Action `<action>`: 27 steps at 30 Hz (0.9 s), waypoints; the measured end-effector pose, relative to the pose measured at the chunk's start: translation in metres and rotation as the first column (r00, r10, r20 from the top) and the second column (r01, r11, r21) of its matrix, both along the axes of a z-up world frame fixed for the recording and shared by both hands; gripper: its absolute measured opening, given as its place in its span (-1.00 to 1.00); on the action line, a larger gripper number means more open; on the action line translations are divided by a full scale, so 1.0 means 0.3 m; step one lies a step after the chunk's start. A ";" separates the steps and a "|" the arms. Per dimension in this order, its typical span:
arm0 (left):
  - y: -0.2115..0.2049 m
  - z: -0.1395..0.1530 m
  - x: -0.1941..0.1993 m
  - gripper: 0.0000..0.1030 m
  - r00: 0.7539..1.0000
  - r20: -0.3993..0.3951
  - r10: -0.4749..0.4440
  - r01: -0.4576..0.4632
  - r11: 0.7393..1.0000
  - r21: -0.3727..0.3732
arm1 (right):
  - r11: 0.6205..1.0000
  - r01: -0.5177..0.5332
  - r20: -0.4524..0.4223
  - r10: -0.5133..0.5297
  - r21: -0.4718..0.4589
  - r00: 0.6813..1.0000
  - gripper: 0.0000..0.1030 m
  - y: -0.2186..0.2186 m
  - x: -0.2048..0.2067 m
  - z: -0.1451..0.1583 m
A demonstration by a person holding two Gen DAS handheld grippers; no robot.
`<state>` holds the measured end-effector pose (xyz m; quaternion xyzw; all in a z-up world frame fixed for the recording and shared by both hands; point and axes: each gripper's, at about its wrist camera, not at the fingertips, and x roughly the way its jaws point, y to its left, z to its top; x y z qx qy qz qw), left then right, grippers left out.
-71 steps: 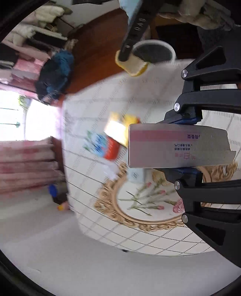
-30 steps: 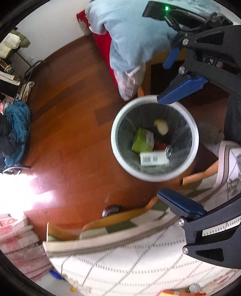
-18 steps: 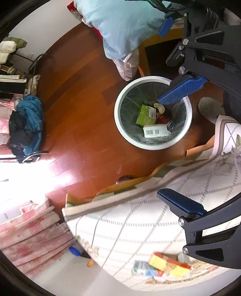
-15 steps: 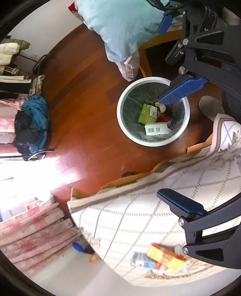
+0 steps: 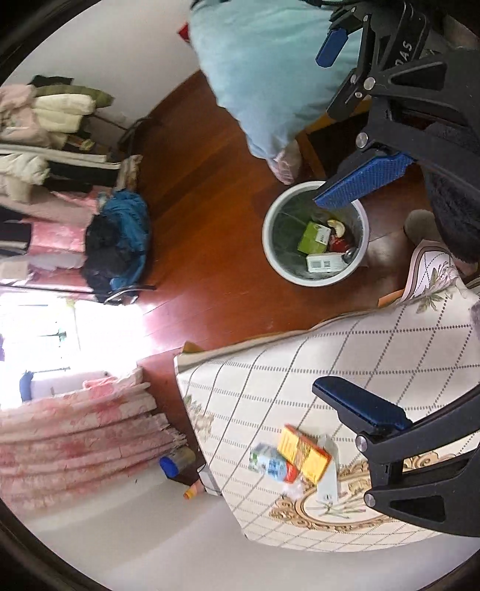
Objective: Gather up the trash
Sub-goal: 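Move both tools back toward the milk carton and yellow box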
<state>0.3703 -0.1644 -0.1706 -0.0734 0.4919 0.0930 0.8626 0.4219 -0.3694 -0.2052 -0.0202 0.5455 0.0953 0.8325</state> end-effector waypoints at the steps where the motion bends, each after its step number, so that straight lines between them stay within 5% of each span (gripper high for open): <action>1: 0.021 0.021 -0.015 0.80 1.000 0.012 0.014 -0.014 1.000 -0.002 | 1.000 -0.003 0.010 0.003 0.008 1.000 0.97 0.006 -0.009 0.020; 6: 0.215 0.076 -0.105 0.80 0.991 0.052 0.123 -0.122 0.992 -0.005 | 0.997 -0.045 0.062 0.041 0.070 0.997 0.97 0.128 -0.055 0.149; 11: 0.520 -0.025 -0.253 0.80 0.949 0.003 0.315 -0.315 0.948 0.044 | 0.981 -0.145 0.036 0.142 0.125 0.989 0.97 0.382 -0.081 0.152; 19: 0.969 -0.443 -0.524 0.81 0.783 -0.219 0.582 -0.590 0.806 0.032 | 0.935 -0.292 -0.173 0.327 0.201 0.929 0.97 0.995 -0.065 -0.169; 27: 1.121 -0.610 -0.564 0.94 0.709 -0.308 0.634 -0.665 0.747 0.007 | 0.944 -0.280 -0.318 0.322 0.173 0.892 0.97 1.416 0.012 -0.460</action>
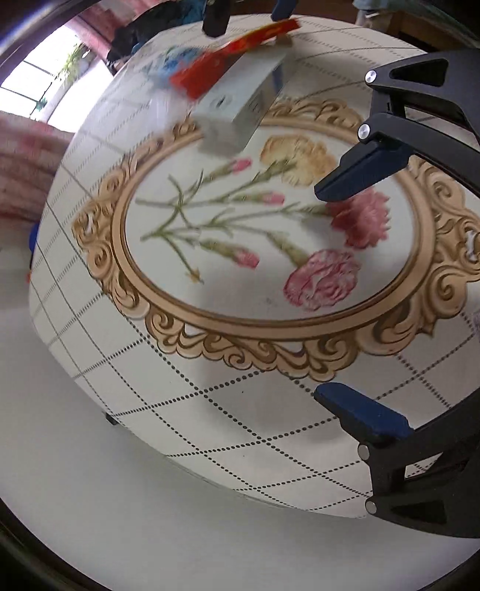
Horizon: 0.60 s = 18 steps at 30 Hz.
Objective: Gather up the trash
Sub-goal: 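Move both tools back toward the milk carton and yellow box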
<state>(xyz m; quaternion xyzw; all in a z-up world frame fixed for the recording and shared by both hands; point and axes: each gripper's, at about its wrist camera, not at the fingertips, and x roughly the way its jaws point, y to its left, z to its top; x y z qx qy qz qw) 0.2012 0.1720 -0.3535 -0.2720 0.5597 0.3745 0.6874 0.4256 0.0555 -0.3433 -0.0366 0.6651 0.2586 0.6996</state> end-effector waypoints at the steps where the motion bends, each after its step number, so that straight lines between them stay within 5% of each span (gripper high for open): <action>1: 0.008 -0.005 0.003 0.94 1.000 -0.001 0.004 -0.004 1.000 -0.005 | 1.000 0.009 -0.031 -0.009 0.003 0.999 0.97 0.031 0.007 -0.034; 3: 0.017 -0.006 0.014 0.94 1.000 0.006 0.012 -0.012 1.000 -0.018 | 1.000 0.014 -0.056 -0.014 -0.008 0.998 0.85 0.060 0.011 -0.071; 4: 0.019 -0.002 0.024 0.94 1.000 0.014 0.011 -0.011 1.000 -0.025 | 1.000 0.018 -0.058 -0.019 -0.006 0.998 0.41 0.056 0.012 -0.077; 5: 0.022 0.005 0.044 0.94 1.000 0.029 0.007 -0.006 0.999 -0.034 | 1.000 0.018 -0.060 -0.019 -0.013 0.998 0.33 0.050 0.010 -0.083; 12: -0.026 0.050 0.227 0.94 0.987 0.157 0.013 0.014 0.985 -0.173 | 0.998 0.060 0.009 -0.060 0.007 0.998 0.26 -0.143 0.049 -0.039; 18: -0.040 -0.005 0.406 0.92 0.965 0.187 0.186 -0.105 0.920 -0.377 | 0.996 0.089 0.053 -0.087 -0.034 0.995 0.25 -0.331 0.039 -0.066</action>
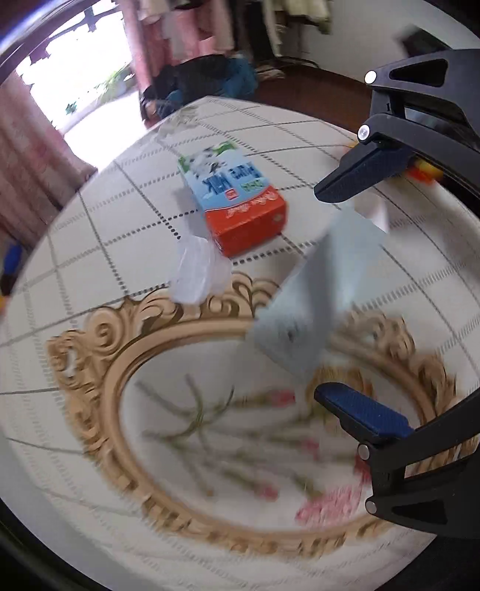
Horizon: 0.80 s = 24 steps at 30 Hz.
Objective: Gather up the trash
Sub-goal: 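Grasp the grey-blue card box with the left tool while the right tool grasps the yellow box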
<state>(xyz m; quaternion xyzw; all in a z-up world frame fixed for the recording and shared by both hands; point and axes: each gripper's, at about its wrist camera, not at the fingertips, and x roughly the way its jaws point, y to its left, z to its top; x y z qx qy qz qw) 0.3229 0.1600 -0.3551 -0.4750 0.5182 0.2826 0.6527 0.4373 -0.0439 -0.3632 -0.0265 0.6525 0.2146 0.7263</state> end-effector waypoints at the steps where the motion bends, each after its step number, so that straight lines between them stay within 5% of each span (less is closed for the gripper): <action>1: 0.001 -0.006 0.009 0.78 1.000 -0.006 0.018 -0.018 1.000 0.001 | 1.000 0.003 -0.002 -0.003 0.001 1.000 0.25 -0.019 -0.001 -0.005; 2: 0.003 -0.007 0.018 0.40 0.999 -0.017 0.030 -0.030 0.999 0.019 | 1.000 0.007 -0.001 -0.007 0.002 1.000 0.24 -0.027 -0.002 -0.010; 4: 0.005 -0.001 0.019 0.05 0.999 -0.035 0.037 -0.035 0.998 0.055 | 1.000 -0.001 0.016 0.001 0.008 1.000 0.24 -0.036 -0.009 -0.007; 7: -0.022 0.025 0.005 -0.23 0.999 -0.030 -0.030 0.034 0.990 0.134 | 1.000 -0.025 0.028 0.025 0.013 0.999 0.23 -0.038 -0.031 -0.009; 11: -0.103 0.063 -0.065 -0.28 0.976 -0.077 -0.205 0.217 0.946 0.241 | 0.997 -0.082 0.041 0.081 0.017 0.996 0.23 -0.030 -0.097 -0.007; 16: -0.247 0.065 -0.229 -0.30 0.883 -0.152 -0.444 0.469 0.848 0.246 | 0.983 -0.182 0.060 0.181 0.009 0.982 0.22 -0.066 -0.252 0.012; 18: -0.294 0.055 -0.307 -0.30 0.859 -0.165 -0.485 0.511 0.830 0.222 | 0.977 -0.212 0.060 0.212 -0.002 0.976 0.22 -0.093 -0.316 0.011; 23: -0.323 -0.004 -0.431 -0.29 0.870 -0.162 -0.465 0.488 0.857 0.165 | 0.961 -0.269 0.022 0.271 -0.067 0.962 0.33 -0.146 -0.433 -0.028; 24: -0.322 -0.011 -0.444 -0.27 0.878 -0.154 -0.453 0.475 0.863 0.172 | 0.964 -0.253 0.030 0.257 -0.083 0.966 0.63 -0.155 -0.437 -0.021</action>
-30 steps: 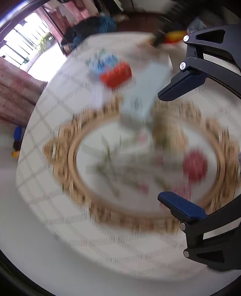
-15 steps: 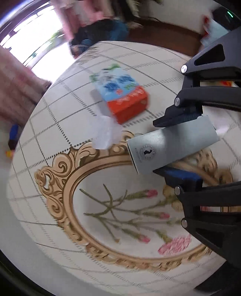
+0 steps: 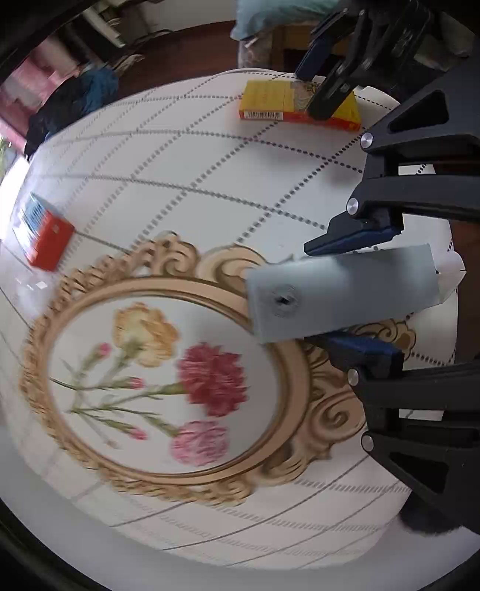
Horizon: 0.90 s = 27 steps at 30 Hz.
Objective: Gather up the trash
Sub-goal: 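Grasp the grey-blue card box with the left tool while the right tool grasps the yellow box, then carry the grey box and yellow box over the bin and open both tools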
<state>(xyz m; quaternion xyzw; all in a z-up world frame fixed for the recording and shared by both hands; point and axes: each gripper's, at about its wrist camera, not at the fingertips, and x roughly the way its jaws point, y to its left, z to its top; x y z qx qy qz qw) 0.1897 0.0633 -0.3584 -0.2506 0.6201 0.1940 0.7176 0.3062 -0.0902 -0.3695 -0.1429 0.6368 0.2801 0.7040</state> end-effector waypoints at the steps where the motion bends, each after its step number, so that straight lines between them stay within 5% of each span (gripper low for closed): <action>1: -0.003 0.002 -0.007 -0.28 1.000 0.010 0.002 -0.002 1.000 0.023 | 1.000 0.018 -0.008 -0.018 0.000 1.000 0.75 -0.009 0.001 0.000; 3: -0.011 0.000 -0.026 -0.28 1.000 0.014 0.010 -0.010 0.999 0.042 | 0.998 0.059 -0.054 -0.056 0.037 0.997 0.75 -0.026 0.009 0.005; 8: -0.042 0.003 -0.070 -0.38 0.999 0.037 0.033 -0.036 0.997 0.075 | 0.995 0.096 0.004 -0.096 0.001 0.995 0.74 -0.028 -0.001 -0.001; 13: -0.038 -0.002 -0.050 -0.38 0.998 0.047 0.038 -0.041 0.996 0.078 | 0.994 0.099 0.146 -0.090 -0.056 0.985 0.14 0.002 -0.046 -0.004; 19: -0.058 0.016 -0.071 -0.39 0.999 0.043 0.027 -0.031 0.994 0.104 | 0.993 0.094 0.196 -0.079 -0.068 0.977 0.13 0.012 -0.062 -0.008; 27: -0.130 0.238 -0.036 -0.39 0.989 0.137 -0.050 0.022 0.980 0.199 | 0.995 0.089 0.190 -0.096 0.045 0.977 0.12 -0.028 -0.056 0.110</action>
